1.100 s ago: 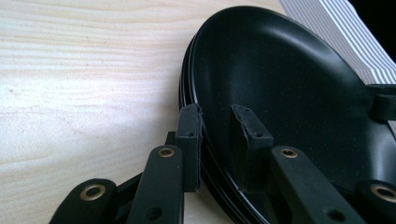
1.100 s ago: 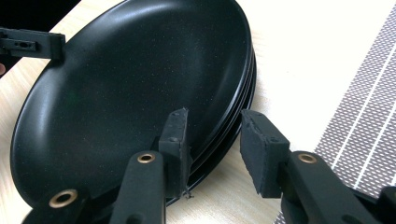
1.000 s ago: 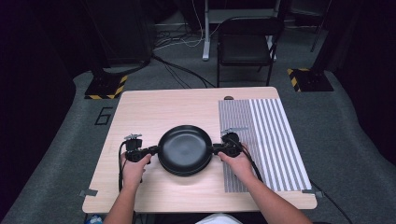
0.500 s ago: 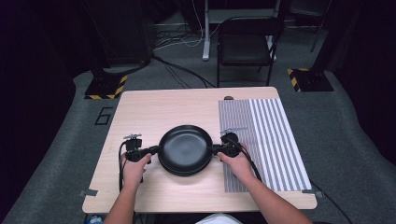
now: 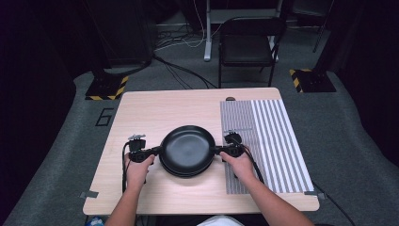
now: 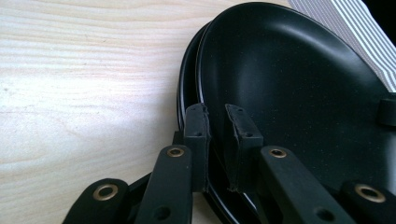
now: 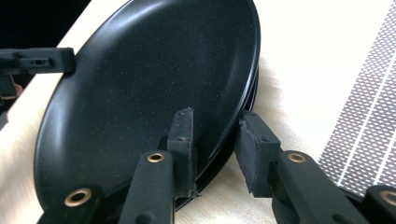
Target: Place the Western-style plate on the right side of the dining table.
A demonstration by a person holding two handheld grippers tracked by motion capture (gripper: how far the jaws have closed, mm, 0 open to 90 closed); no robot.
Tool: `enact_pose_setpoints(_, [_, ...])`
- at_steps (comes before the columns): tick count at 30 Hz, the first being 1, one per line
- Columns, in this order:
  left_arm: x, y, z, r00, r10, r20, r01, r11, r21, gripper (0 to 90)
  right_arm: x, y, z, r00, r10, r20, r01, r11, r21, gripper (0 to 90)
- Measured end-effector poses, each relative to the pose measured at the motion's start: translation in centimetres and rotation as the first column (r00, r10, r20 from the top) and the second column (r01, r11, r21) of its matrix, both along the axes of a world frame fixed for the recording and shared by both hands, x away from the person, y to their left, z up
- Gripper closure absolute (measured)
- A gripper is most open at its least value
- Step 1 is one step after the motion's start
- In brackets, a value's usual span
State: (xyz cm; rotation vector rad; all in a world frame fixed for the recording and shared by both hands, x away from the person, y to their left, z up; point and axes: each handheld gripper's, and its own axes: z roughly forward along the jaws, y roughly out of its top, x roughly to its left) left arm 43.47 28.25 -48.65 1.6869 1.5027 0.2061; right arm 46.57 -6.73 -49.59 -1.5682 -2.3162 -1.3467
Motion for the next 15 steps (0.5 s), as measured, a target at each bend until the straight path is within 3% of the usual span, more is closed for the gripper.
enact_pose_setpoints(9, [0.4,-0.8,-0.5,0.9999,0.004,-0.012,-0.004,0.9996,-0.026,76.6,0.2,-0.6,0.3,0.9999,-0.01,0.011,0.01,1.0,0.003,68.0])
enact_pose_setpoints(15, [0.5,-1.5,-0.9,0.9999,-0.006,-0.01,0.006,0.9999,-0.013,72.4,0.1,-1.0,0.5,0.9996,-0.018,0.022,0.018,1.0,-0.001,68.1])
